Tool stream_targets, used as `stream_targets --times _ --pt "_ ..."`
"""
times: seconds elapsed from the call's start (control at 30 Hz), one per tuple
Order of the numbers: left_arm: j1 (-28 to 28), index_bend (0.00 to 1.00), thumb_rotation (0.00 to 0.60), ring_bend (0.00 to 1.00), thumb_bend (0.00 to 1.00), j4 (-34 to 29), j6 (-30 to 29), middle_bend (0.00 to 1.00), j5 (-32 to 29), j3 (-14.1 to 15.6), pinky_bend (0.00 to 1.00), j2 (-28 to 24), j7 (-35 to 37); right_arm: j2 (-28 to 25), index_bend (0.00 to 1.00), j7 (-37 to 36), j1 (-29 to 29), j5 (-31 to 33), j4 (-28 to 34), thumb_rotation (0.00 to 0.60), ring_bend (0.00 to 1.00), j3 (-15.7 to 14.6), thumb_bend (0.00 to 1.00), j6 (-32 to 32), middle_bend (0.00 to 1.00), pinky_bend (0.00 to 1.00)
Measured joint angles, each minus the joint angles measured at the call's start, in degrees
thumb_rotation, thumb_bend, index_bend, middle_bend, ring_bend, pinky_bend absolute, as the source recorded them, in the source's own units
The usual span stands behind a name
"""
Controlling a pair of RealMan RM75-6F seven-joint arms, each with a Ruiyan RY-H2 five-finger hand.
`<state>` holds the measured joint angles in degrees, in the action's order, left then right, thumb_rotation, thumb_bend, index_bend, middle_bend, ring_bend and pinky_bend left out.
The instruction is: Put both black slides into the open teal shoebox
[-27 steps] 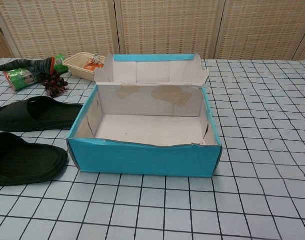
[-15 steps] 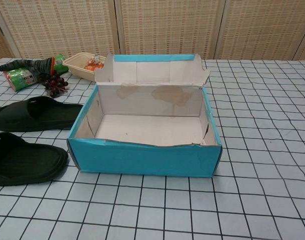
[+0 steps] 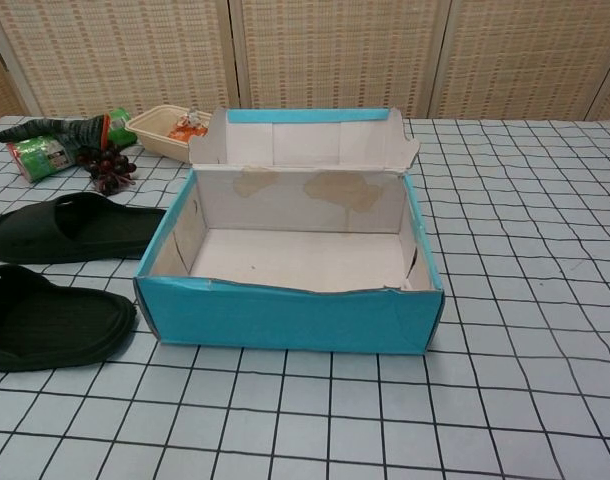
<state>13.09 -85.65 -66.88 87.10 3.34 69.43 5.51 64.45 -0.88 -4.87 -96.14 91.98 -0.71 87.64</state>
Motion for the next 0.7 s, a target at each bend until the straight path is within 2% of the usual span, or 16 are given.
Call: stream_targets --times 0.27,0.7 --pt "0.7 0.00 0.600 0.00 0.37 1.9 0.9 0.00 -1.8 -0.8 0.05 2.7 -3.8 -0.5 0.00 -0.7 -0.2 -0.4 0.4 0.600 0.00 -0.5 0.12 -0.9 0.00 0.00" --pt "3.7 0.00 0.600 0.00 0.37 0.6 8.3 0.00 -7.3 -1.0 0.05 3.5 -7.9 -0.8 0.00 -0.9 -0.4 -0.2 0.6 0.600 0.00 -0.7 0.12 -1.5 0.00 0.00"
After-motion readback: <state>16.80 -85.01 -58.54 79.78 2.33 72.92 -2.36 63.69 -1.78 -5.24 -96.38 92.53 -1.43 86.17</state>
